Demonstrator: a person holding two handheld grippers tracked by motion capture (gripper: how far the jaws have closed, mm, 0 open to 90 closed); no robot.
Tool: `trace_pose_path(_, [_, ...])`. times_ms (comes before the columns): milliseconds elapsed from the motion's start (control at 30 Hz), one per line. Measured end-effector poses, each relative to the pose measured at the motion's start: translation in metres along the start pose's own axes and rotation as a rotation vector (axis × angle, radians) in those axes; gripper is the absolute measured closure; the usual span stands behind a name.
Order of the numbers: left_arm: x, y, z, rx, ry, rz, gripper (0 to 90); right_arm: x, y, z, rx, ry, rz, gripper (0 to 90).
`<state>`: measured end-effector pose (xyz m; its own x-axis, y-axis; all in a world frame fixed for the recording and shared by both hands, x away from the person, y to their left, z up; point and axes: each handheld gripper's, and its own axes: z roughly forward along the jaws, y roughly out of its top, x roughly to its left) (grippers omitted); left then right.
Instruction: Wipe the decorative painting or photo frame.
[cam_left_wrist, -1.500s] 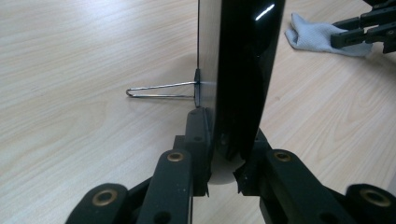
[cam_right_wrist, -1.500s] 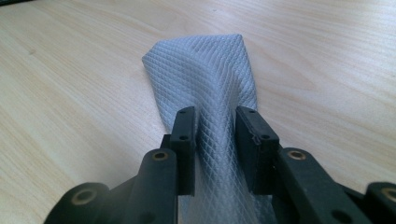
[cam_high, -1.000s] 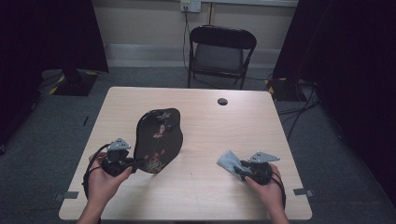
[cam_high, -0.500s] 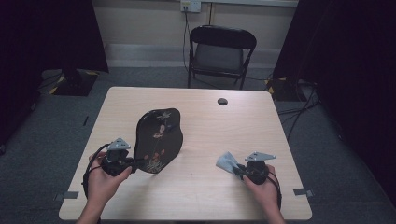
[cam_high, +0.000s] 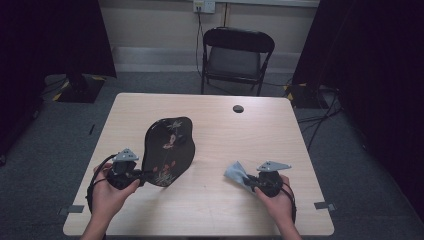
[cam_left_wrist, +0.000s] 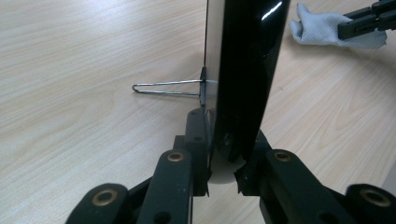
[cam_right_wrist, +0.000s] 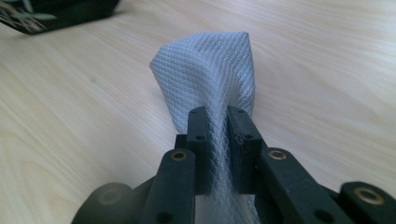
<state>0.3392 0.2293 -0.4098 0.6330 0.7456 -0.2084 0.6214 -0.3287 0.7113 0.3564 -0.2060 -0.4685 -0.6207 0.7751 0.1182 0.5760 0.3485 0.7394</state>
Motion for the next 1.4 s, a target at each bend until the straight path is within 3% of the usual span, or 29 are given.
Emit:
trace_pose_path(333, [0.001, -0.001, -0.002, -0.007, 0.008, 0.003, 78.5, 0.021, 0.031, 0.008, -0.022, 0.087, -0.024, 80.8])
trace_pose_path(433, [0.001, -0.001, -0.003, -0.004, 0.007, 0.008, 78.6, 0.031, 0.052, 0.008, -0.038, 0.103, -0.058, 80.8])
trace_pose_path(500, [0.001, -0.001, -0.002, -0.004, 0.009, 0.006, 78.5, 0.032, 0.056, 0.008, -0.041, 0.107, -0.064, 80.8])
trace_pose_path(567, [0.001, -0.001, -0.002, -0.004, 0.009, 0.005, 78.5, 0.036, 0.075, 0.006, -0.059, 0.125, -0.076, 80.8])
trace_pose_path(833, [0.002, -0.003, -0.002, -0.011, 0.009, 0.004, 78.5, 0.039, 0.110, -0.002, -0.099, 0.142, -0.074, 80.8])
trace_pose_path(1400, [0.002, -0.003, -0.002, -0.013, 0.008, 0.005, 78.6, 0.039, 0.147, -0.018, -0.141, 0.132, -0.103, 80.8])
